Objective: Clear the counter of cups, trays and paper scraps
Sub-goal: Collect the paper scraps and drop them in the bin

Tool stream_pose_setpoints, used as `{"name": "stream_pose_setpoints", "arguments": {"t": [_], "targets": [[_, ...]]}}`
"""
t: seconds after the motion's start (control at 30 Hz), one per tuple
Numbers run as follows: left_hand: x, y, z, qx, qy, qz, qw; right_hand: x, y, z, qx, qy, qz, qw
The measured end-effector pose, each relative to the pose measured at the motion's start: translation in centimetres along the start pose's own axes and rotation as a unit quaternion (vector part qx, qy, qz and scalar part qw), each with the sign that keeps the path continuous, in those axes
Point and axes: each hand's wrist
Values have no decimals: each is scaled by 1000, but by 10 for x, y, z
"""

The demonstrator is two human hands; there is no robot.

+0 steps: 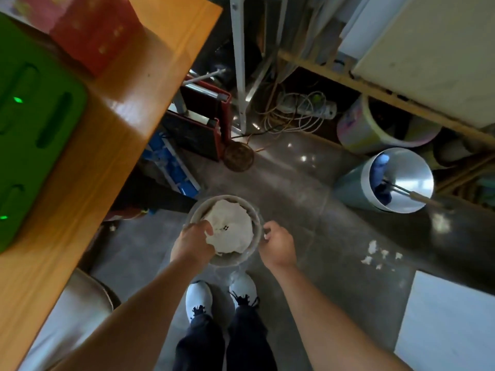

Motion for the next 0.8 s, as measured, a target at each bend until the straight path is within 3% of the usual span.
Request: {"name": "stream_pose_setpoints", "arguments": {"t": [0.37,0.5,0.63,0.8], "targets": [[33,3,67,-44,-10,-4,999,24,35,62,-5,-46,27,999],[43,-9,88,-37,-39,-57,997,39,42,80,6,-61,27,998],[40,-71,87,-74,-41,-47,995,71,18,68,11,-69,34,997],[16,-212,44,-110,-19,-10,994,153,-53,-12,-9,-61,80,995]]}}
Point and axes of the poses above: each hand's wrist, its own z-axis away from the middle knuckle, its own y-axis out of the back of the hand, x = y × z
